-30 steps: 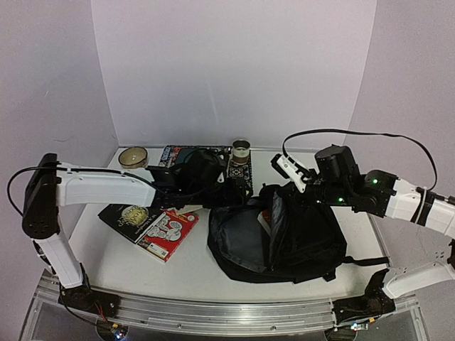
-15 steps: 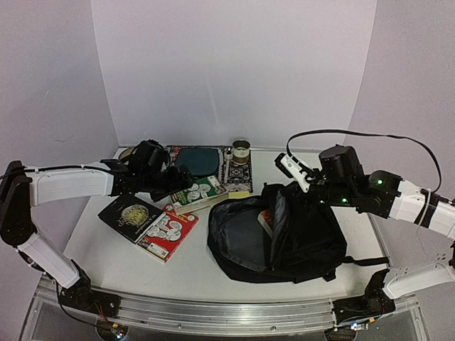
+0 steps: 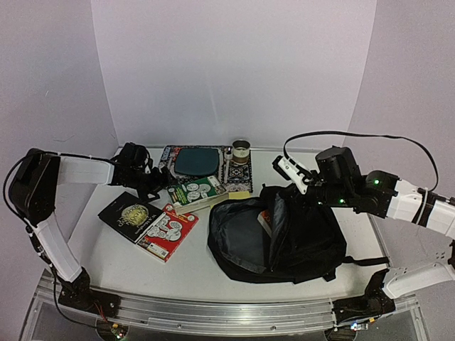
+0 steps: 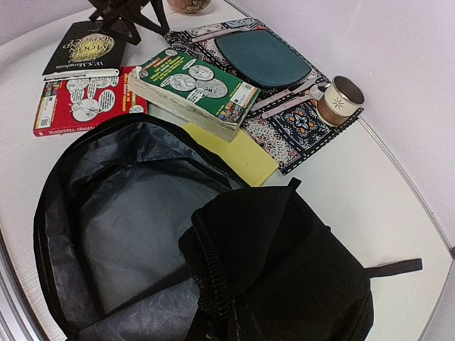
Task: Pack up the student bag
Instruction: Grab the book at the center of the board.
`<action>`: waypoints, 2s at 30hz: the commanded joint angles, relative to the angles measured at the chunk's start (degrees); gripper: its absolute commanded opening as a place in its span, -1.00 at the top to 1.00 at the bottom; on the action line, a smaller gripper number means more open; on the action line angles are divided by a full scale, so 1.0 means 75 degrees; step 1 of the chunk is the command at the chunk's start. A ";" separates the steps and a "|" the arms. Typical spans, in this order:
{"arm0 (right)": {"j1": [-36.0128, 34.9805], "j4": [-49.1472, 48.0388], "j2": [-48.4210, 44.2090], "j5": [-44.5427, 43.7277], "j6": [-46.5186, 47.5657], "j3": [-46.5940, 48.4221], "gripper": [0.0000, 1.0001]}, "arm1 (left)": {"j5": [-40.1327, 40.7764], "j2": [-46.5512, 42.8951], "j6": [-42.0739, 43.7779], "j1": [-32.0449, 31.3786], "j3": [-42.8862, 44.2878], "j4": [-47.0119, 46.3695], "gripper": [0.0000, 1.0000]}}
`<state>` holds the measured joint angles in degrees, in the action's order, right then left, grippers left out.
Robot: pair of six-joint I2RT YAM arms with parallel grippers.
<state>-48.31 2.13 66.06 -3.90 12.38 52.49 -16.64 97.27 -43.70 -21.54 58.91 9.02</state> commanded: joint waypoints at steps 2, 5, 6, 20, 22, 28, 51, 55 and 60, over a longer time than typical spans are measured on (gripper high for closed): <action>-0.0019 0.0008 -0.0026 -0.0087 0.0020 0.0281 1.00 | -0.1594 0.0944 0.0089 0.0507 0.0403 -0.0779 -0.87; -0.0020 0.0018 -0.0024 -0.0112 0.0031 0.0272 1.00 | -0.2146 0.1419 0.0070 0.0731 0.0491 -0.1052 -0.83; -0.0016 0.0019 -0.0019 -0.0120 0.0036 0.0267 1.00 | -0.2328 0.1563 0.0062 0.0796 0.0509 -0.1141 -0.82; -0.0017 0.0051 0.0209 -0.0177 0.0148 0.0400 1.00 | -0.3678 0.2702 -0.0173 0.1032 0.0505 -0.1818 -0.63; -0.0019 0.0055 0.0236 -0.0158 0.0147 0.0435 1.00 | -0.3697 0.2859 -0.0233 0.1035 0.0508 -0.1819 -0.63; -0.0021 0.0078 0.0135 -0.0180 0.0147 0.0433 1.00 | -0.3247 0.2951 -0.0396 0.1033 0.0522 -0.1565 -0.62; -0.0021 0.0075 0.0024 -0.0140 0.0146 0.0299 1.00 | -0.3725 0.3365 -0.1237 0.1027 0.0502 -0.2426 0.51; -0.0018 0.0076 -0.0012 -0.0159 0.0154 0.0279 1.00 | -0.3707 0.2790 -0.1255 0.1024 0.0434 -0.2445 0.85; -0.0018 0.0071 -0.0063 -0.0158 0.0154 0.0258 1.00 | -0.3585 0.1790 -0.1349 0.0946 0.0304 -0.2442 1.00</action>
<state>-48.31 2.68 67.48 -4.12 13.28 53.30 -45.56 118.15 -53.90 -13.75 62.30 -11.52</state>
